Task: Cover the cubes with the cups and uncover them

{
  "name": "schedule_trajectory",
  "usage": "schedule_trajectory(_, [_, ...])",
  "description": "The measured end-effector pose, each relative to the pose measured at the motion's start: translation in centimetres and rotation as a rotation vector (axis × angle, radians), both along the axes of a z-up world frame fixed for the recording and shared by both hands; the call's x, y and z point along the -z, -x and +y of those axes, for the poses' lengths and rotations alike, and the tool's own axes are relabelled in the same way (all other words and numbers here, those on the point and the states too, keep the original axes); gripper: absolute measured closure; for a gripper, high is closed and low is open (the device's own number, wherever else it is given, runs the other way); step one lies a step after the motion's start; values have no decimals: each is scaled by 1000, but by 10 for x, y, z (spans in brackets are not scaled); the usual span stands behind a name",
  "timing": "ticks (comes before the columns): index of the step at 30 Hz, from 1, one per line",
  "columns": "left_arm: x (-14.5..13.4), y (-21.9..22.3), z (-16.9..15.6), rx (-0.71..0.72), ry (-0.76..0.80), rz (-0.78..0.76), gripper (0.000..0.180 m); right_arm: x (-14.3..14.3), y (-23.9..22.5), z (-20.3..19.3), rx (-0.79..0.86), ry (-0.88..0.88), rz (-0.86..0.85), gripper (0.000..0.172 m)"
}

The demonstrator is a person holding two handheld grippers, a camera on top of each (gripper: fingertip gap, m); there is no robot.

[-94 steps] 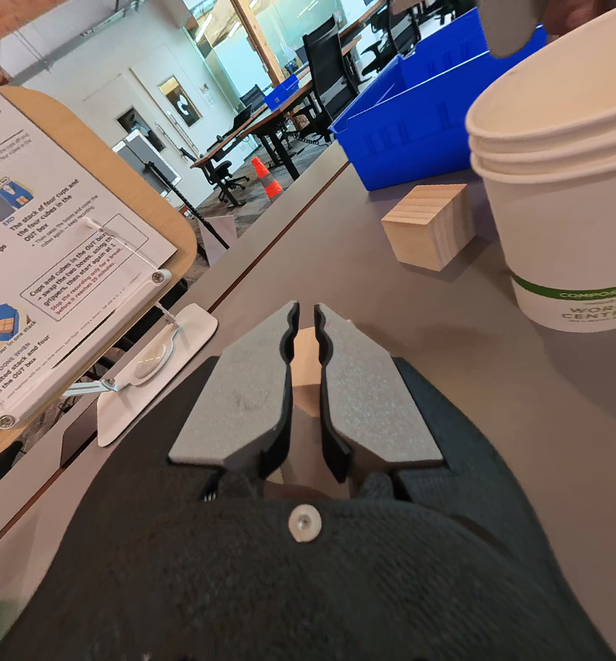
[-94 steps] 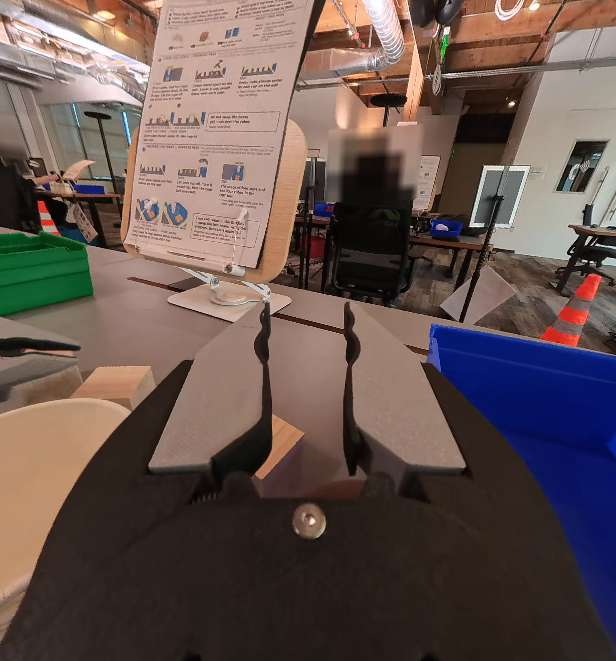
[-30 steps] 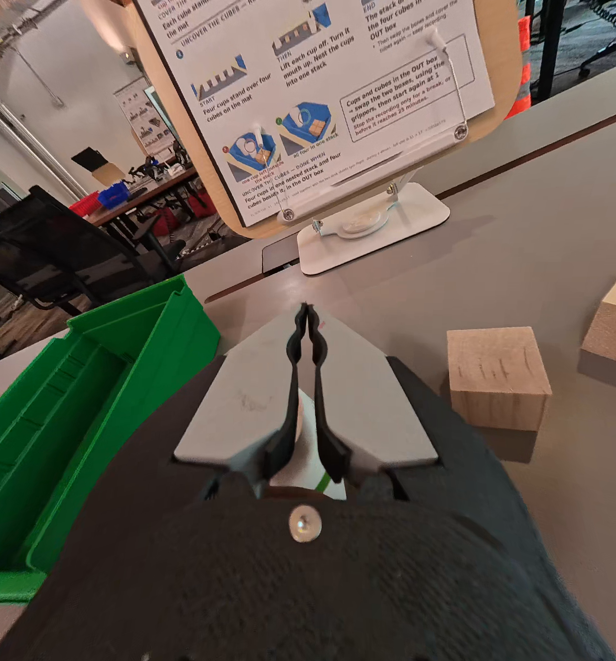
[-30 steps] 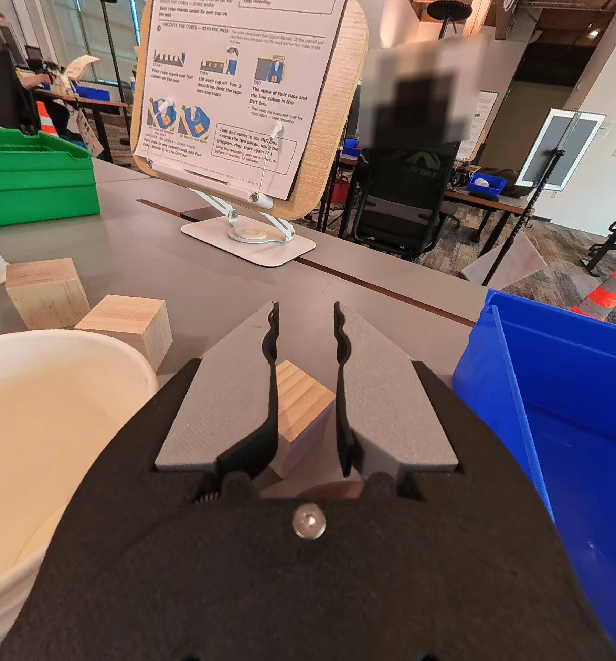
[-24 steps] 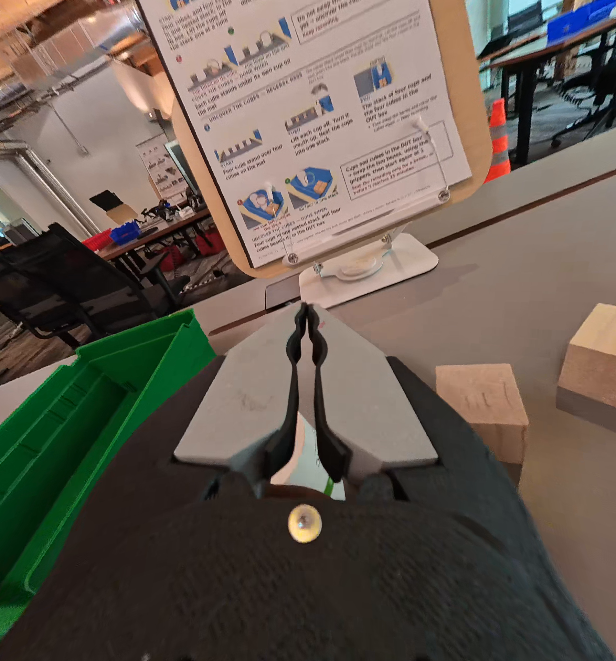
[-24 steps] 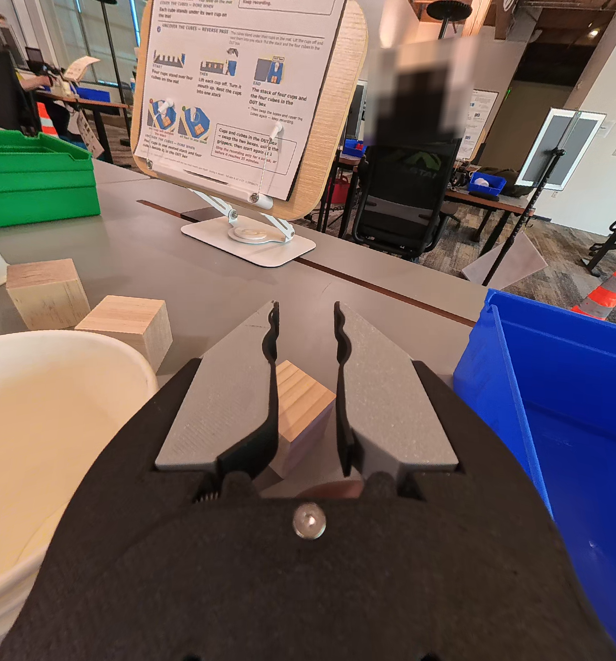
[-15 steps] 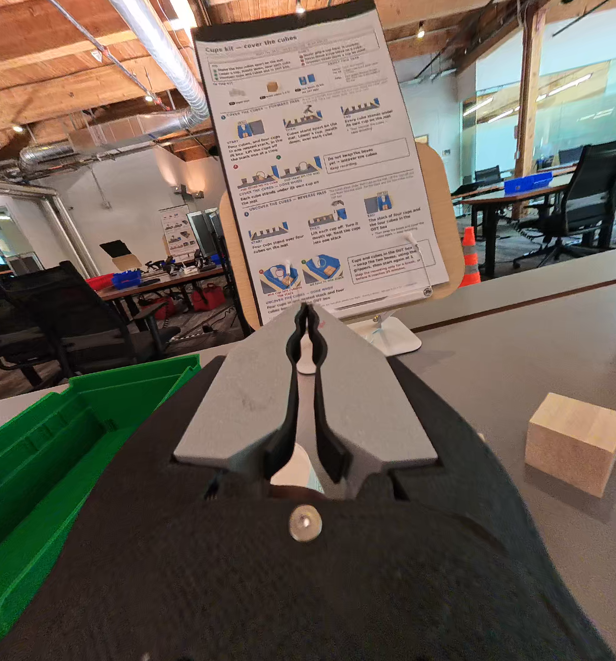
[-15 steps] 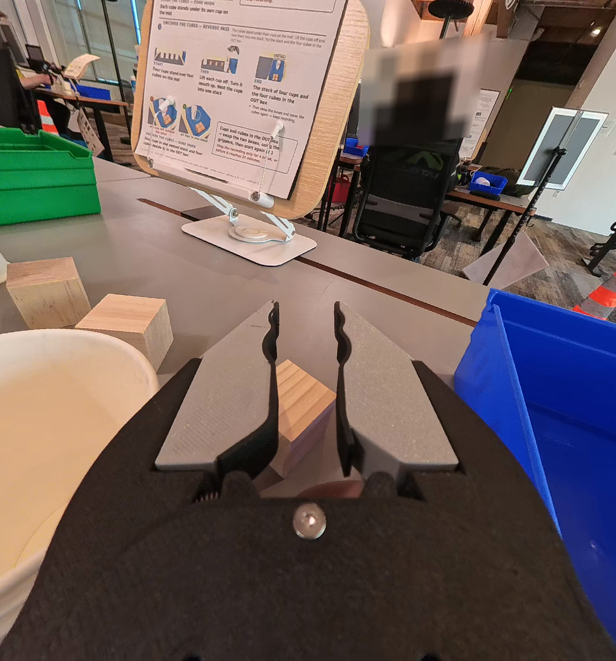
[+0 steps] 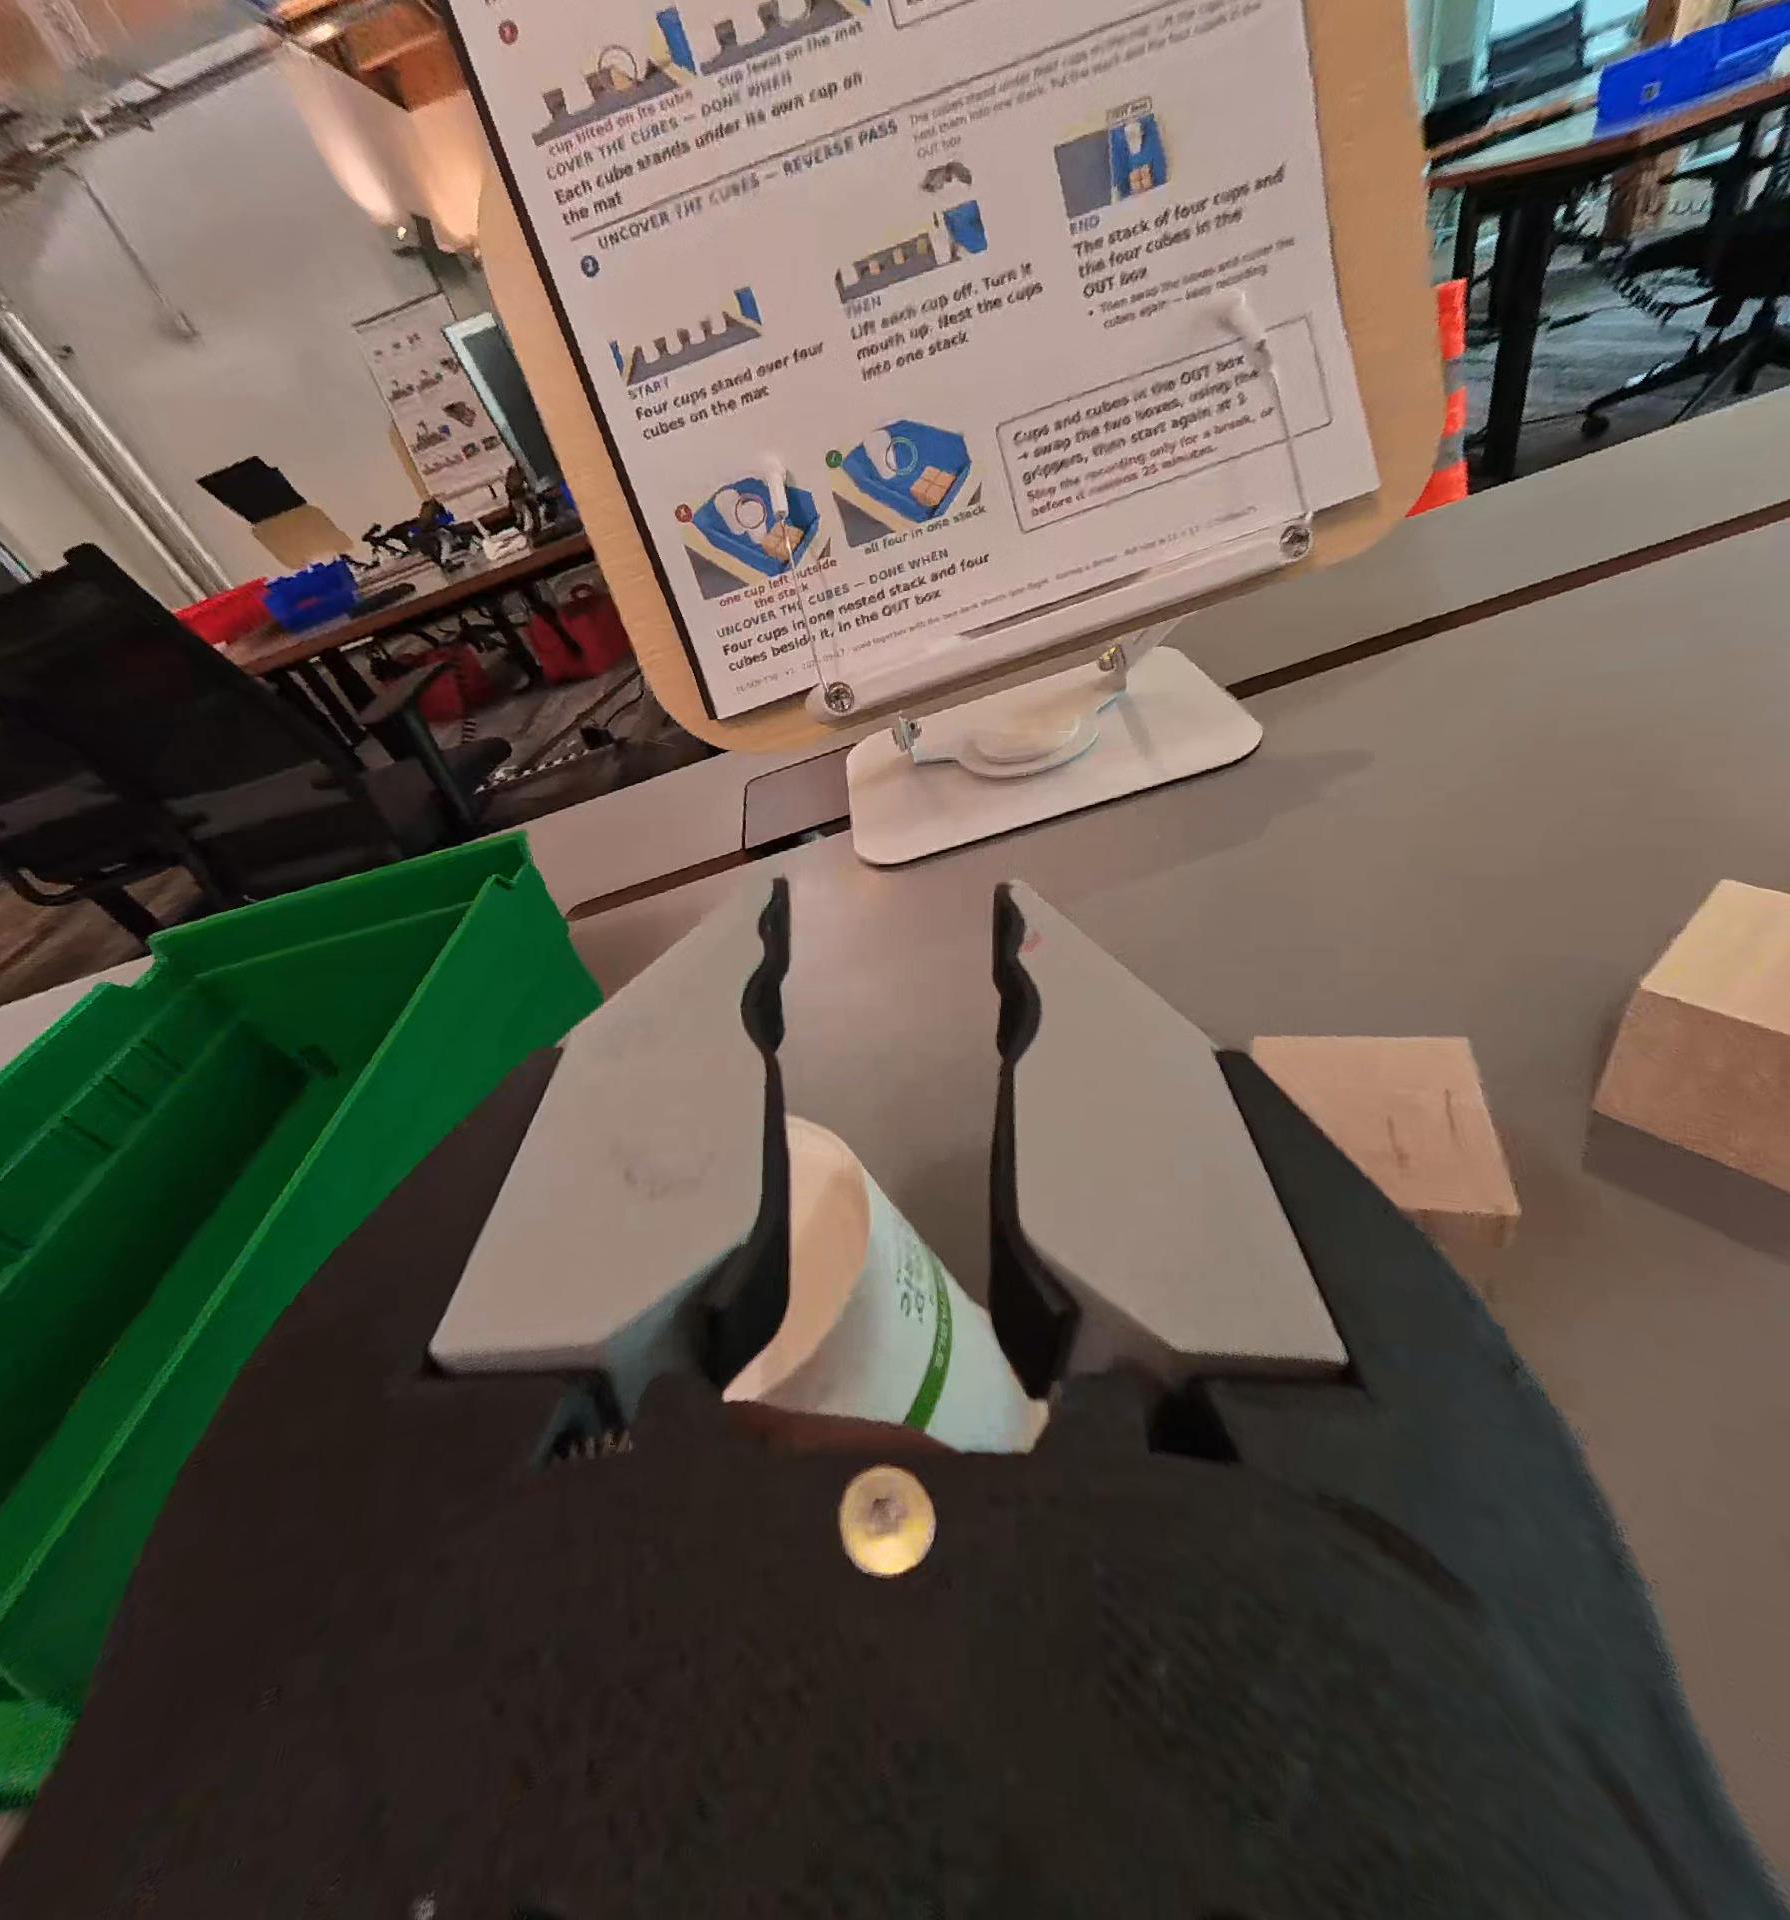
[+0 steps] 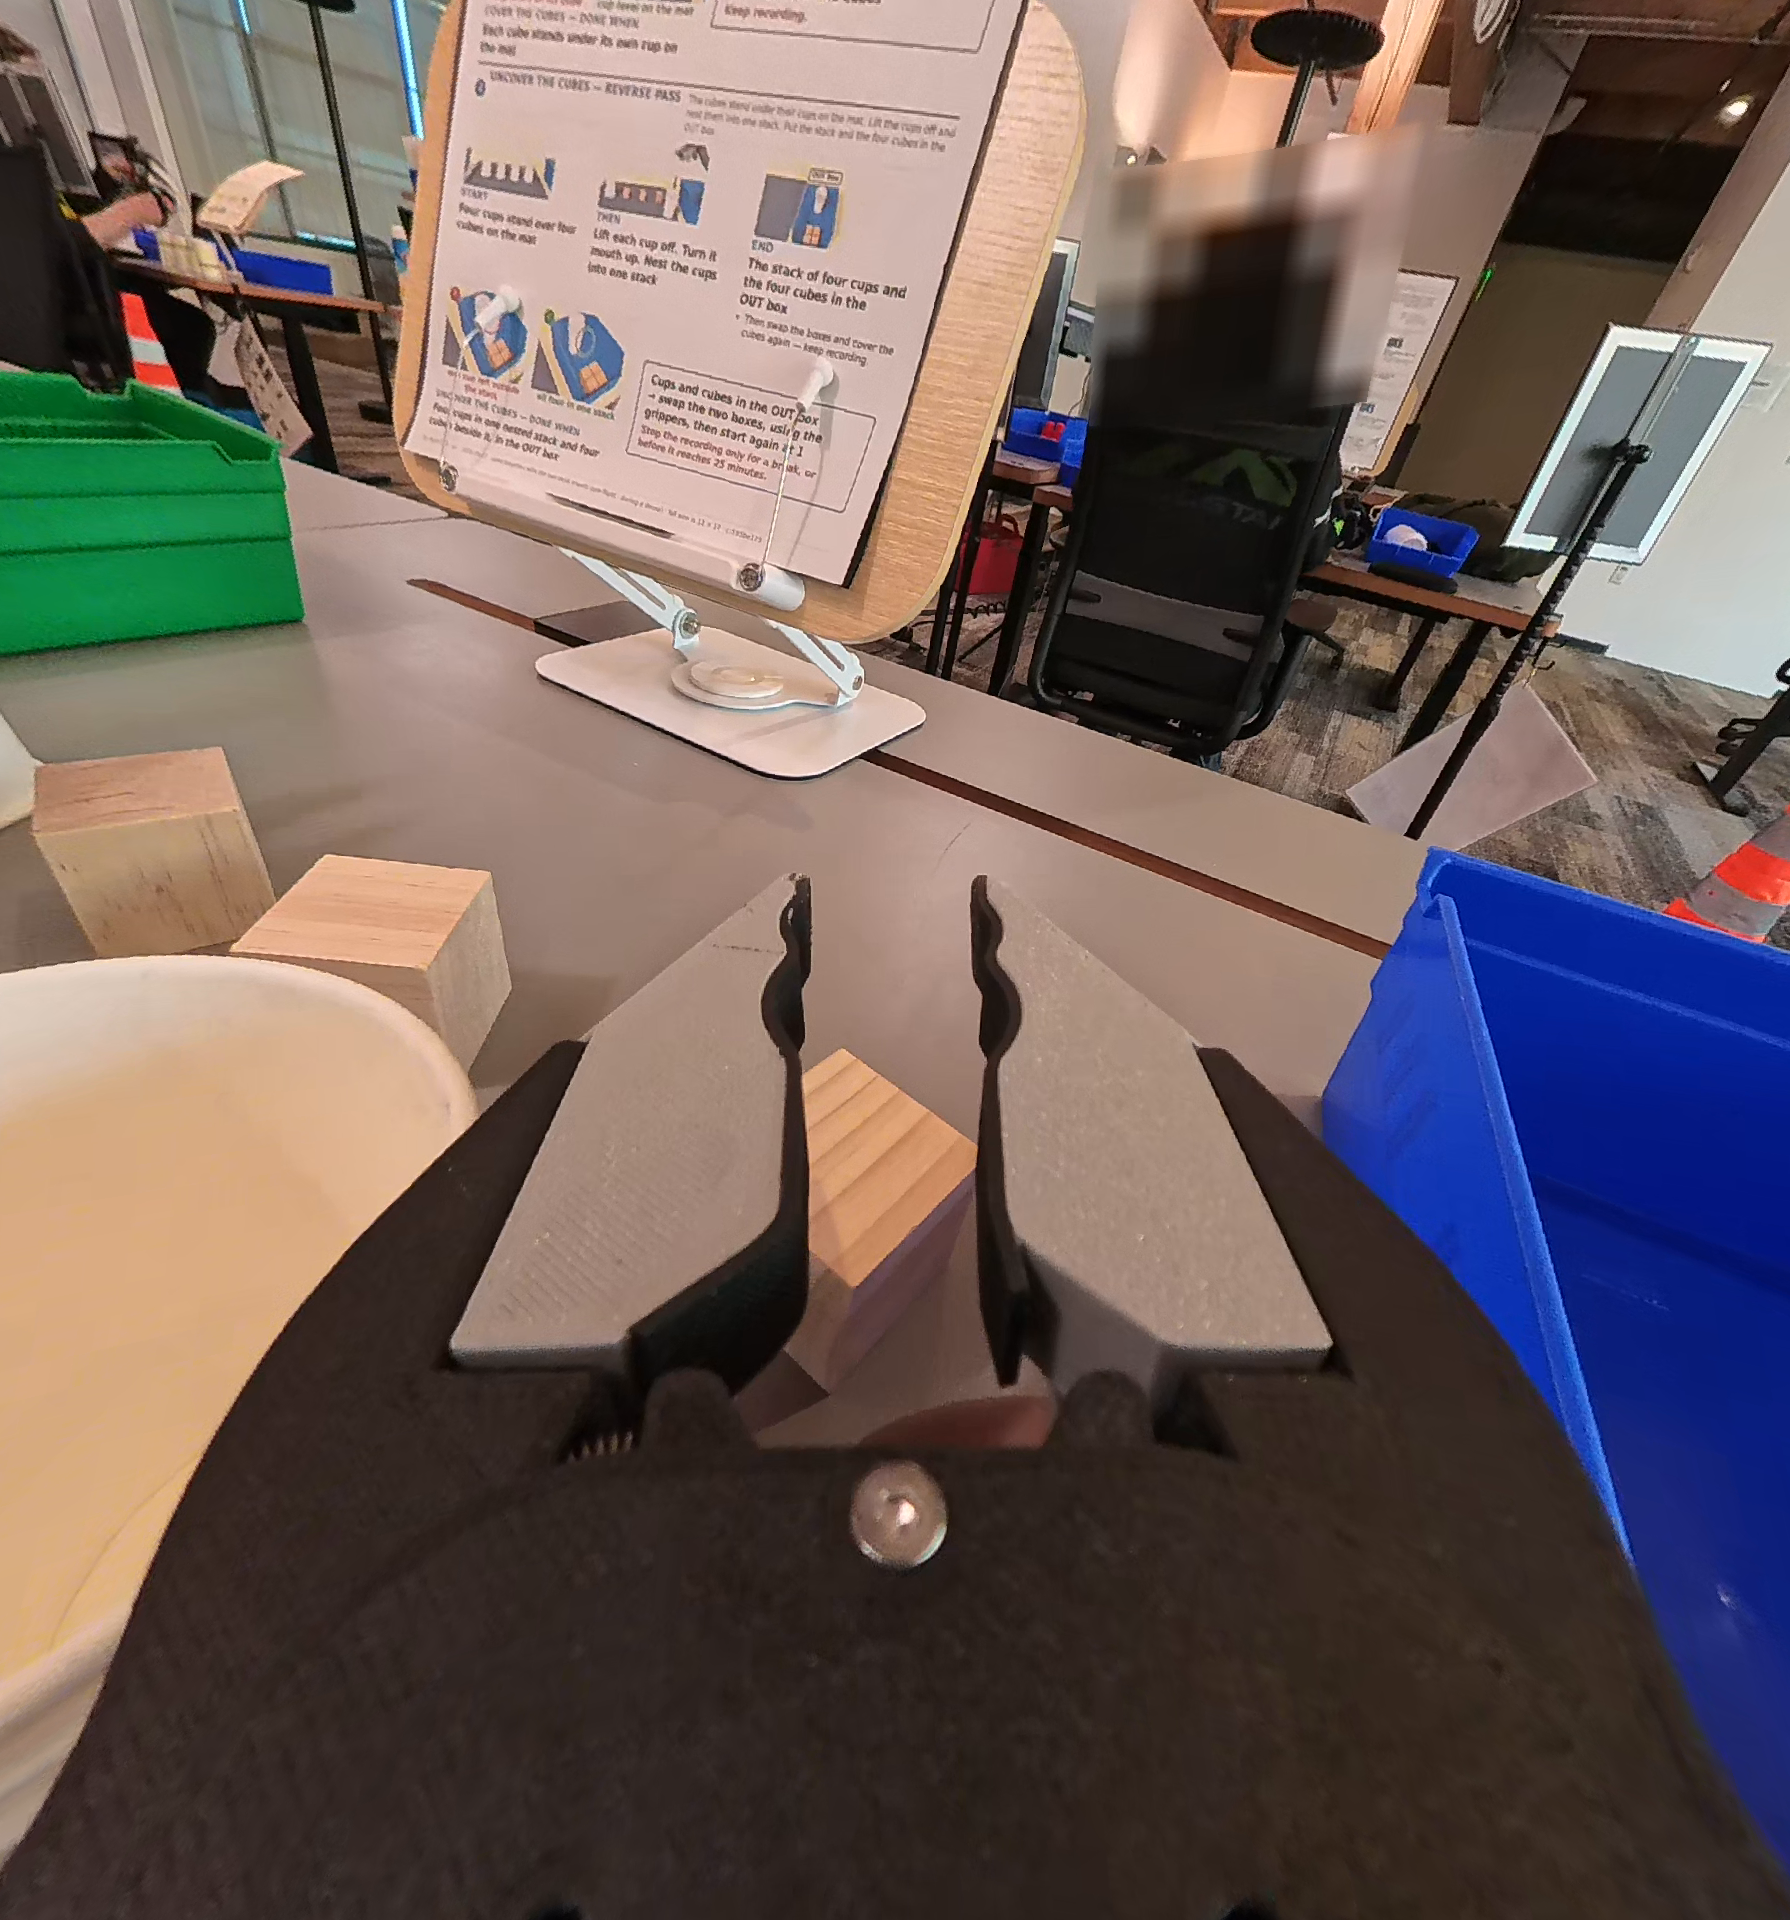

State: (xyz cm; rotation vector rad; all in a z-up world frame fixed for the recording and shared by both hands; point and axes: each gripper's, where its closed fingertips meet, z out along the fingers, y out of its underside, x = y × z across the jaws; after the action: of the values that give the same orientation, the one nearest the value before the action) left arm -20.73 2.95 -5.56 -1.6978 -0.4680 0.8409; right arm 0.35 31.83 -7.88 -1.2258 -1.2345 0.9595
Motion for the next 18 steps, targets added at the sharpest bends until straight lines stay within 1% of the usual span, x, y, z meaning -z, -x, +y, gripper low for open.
schedule_trajectory(2, [13,7,-4,-38,78,-14,140,0,0,0,-2,0,0,144])
schedule_trajectory(4, [34,12,-6,-51,173,-72,134,0,0,-1,-2,0,0,144])
schedule_trajectory(5, [37,14,-6,-61,198,-61,125,0,0,-1,-2,-1,0,144])
schedule_trajectory(8, [36,16,-10,-91,212,-37,141,-1,0,-1,-1,-1,4,144])
schedule_trajectory(10, [28,15,-13,-78,190,-14,179,-2,-1,-1,-1,1,7,144])
schedule_trajectory(12, [27,9,-10,-26,166,-40,180,-2,-1,-1,-2,2,8,144])
schedule_trajectory(18, [28,7,-9,-7,189,-44,180,-1,0,-1,-3,-1,4,144])
